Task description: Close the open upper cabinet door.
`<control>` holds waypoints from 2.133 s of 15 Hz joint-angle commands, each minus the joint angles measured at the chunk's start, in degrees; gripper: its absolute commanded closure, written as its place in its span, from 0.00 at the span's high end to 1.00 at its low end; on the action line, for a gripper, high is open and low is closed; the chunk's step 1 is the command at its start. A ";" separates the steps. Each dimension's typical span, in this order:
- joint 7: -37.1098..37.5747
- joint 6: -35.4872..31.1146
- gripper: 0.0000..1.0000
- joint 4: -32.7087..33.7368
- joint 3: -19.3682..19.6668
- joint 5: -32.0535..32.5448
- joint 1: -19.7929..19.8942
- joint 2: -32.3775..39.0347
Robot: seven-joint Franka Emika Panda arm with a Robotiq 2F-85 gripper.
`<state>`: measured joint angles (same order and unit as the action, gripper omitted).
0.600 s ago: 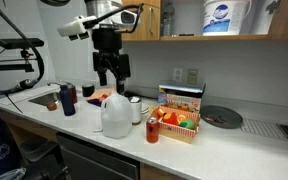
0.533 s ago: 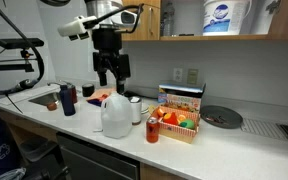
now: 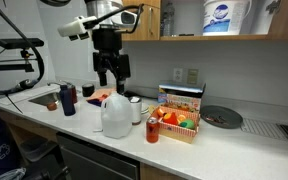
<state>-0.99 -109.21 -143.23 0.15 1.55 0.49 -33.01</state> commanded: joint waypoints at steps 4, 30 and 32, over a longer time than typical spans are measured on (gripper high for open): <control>0.05 0.13 1.00 0.11 0.07 0.03 -0.10 0.02; -2.54 -8.18 1.00 5.25 8.73 5.34 7.67 0.72; -2.32 -9.26 1.00 7.57 9.78 5.30 8.64 1.40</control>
<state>-2.07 -117.31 -138.81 8.62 6.67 7.63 -32.09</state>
